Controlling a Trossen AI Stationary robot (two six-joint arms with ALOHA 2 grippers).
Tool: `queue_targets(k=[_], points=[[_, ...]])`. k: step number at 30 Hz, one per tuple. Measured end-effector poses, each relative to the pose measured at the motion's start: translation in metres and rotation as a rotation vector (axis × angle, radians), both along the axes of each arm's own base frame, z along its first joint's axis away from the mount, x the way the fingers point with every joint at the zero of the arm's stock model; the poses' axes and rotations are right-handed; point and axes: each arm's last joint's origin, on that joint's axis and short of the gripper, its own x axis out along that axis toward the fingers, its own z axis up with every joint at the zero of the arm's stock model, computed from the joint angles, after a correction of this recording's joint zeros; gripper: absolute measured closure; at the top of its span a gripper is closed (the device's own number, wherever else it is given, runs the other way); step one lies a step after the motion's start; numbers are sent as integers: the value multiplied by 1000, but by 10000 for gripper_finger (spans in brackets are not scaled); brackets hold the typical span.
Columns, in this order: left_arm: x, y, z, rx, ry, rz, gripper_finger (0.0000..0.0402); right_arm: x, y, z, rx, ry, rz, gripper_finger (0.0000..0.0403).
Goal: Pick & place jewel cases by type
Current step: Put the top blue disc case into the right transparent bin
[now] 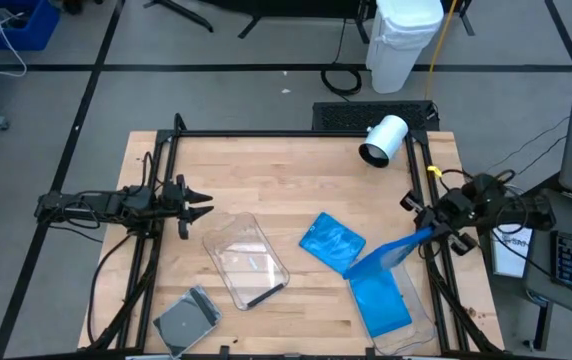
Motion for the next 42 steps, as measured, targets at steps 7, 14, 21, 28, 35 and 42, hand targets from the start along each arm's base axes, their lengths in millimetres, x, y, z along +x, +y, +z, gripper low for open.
queue_targets(k=[7, 14, 21, 28, 35, 42], points=[[0, 0, 0, 0, -1, 0, 256, 37, 13, 33, -152, 357, -31, 378], [0, 0, 0, -1, -1, -1, 256, 57, 34, 64, -416, 882, -249, 378], [0, 0, 0, -1, -1, -2, 256, 66, 67, 140, -333, 1007, -192, 378], [0, 0, 0, -1, -1, -2, 256, 71, 85, 137, -332, 1374, -344, 378], [0, 0, 0, -1, -1, -2, 256, 83, 116, 114, -340, 1548, -305, 378], [0, 0, 0, -1, -1, -1, 256, 89, 137, 86, -391, 1674, -319, 378]])
